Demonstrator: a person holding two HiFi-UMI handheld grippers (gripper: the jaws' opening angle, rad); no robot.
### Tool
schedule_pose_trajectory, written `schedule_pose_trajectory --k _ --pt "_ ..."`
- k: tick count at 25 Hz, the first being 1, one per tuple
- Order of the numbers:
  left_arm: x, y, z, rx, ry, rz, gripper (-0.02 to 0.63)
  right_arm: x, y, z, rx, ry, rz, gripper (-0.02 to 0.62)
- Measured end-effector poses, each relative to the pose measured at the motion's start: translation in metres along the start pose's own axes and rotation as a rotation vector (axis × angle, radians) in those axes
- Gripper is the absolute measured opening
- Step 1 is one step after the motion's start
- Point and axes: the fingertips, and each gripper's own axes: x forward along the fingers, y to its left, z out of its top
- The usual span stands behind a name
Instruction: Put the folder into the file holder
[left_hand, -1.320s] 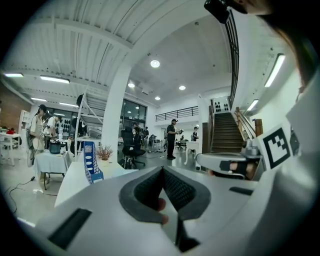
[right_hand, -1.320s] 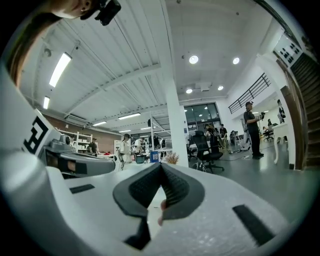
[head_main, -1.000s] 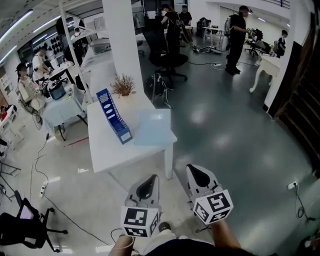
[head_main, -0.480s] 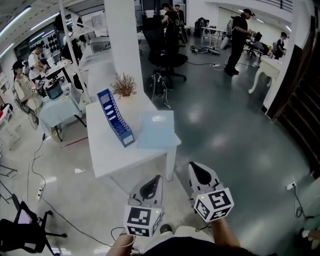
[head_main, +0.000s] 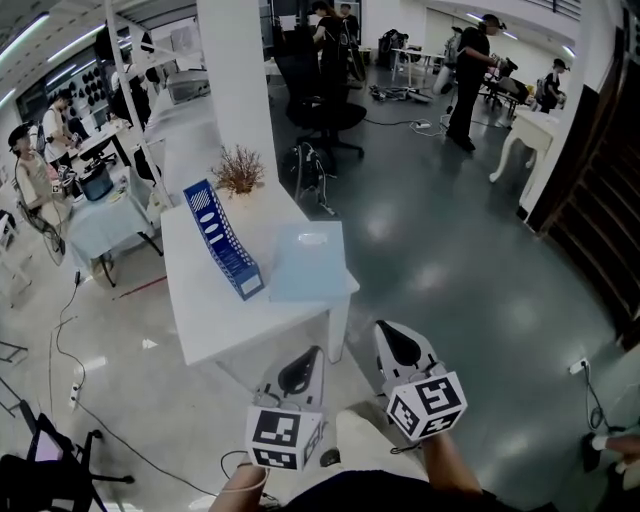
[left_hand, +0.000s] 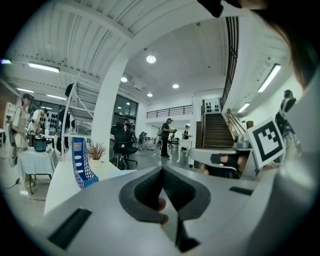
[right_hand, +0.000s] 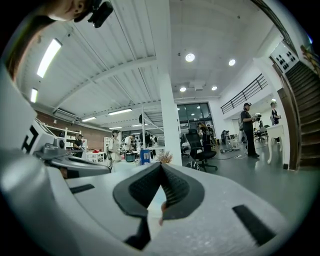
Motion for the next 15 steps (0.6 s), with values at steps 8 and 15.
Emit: schedule_pose_trajectory --k 8,15 --pt "0.031 0.02 0.002 -0.003 -0.002 -0.01 0.005 0.033 -0.016 -0.006 -0.002 0.011 -0.013 0.0" --pt "0.063 0.041 0.005 -0.002 -0.005 -0.005 0.005 0.067 -0.034 -0.012 0.004 0.017 -0.013 0.0"
